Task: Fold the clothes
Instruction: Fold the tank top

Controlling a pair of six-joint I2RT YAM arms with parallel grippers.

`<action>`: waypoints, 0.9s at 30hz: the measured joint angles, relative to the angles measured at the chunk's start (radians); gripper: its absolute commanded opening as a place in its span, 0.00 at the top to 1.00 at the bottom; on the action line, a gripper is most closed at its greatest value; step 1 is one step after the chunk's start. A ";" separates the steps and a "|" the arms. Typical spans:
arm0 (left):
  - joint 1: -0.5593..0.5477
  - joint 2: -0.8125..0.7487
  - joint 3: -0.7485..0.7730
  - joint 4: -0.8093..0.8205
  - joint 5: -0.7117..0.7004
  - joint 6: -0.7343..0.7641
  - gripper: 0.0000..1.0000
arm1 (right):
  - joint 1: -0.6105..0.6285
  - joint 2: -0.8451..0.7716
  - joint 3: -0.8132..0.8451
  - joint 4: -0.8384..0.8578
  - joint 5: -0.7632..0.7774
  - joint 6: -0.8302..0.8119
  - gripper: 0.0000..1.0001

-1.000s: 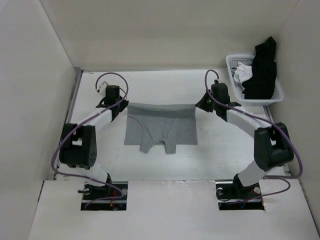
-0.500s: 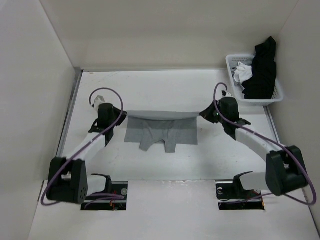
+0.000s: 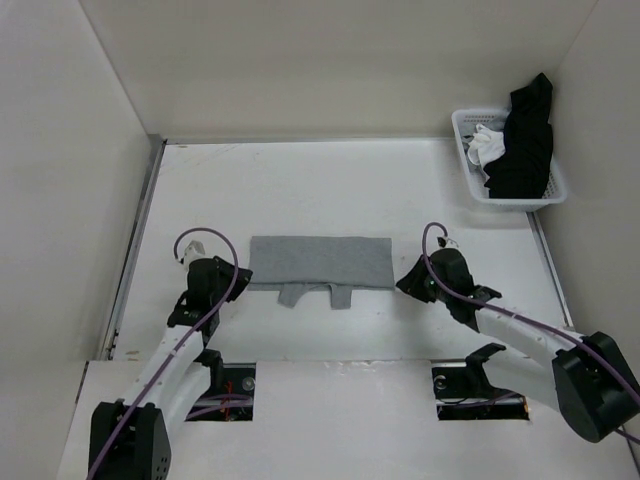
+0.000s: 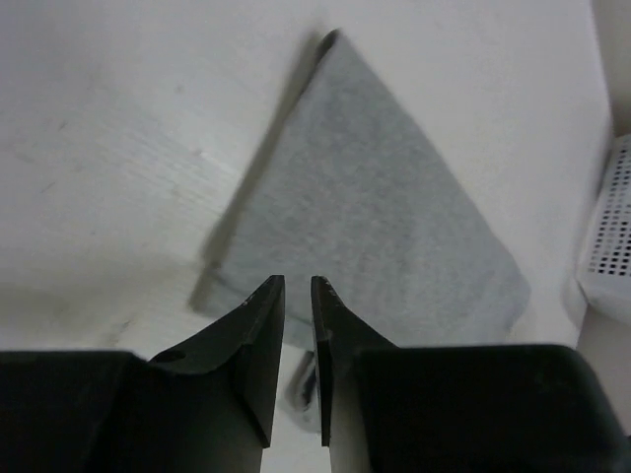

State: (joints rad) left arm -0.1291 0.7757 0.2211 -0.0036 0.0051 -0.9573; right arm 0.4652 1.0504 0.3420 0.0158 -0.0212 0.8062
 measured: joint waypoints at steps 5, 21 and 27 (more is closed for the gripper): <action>0.051 -0.119 -0.025 -0.090 0.019 0.004 0.73 | 0.001 0.000 -0.008 -0.022 0.026 0.023 0.51; -0.217 0.041 0.080 0.036 -0.056 0.004 0.76 | -0.075 0.433 0.101 0.344 -0.118 0.089 0.99; -0.343 0.115 0.132 0.134 -0.086 0.005 0.75 | -0.098 0.316 0.050 0.365 -0.083 0.121 1.00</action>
State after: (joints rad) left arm -0.4717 0.8909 0.3527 0.1307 -0.0811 -0.9524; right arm 0.3668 1.3663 0.3923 0.3809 -0.1040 0.9276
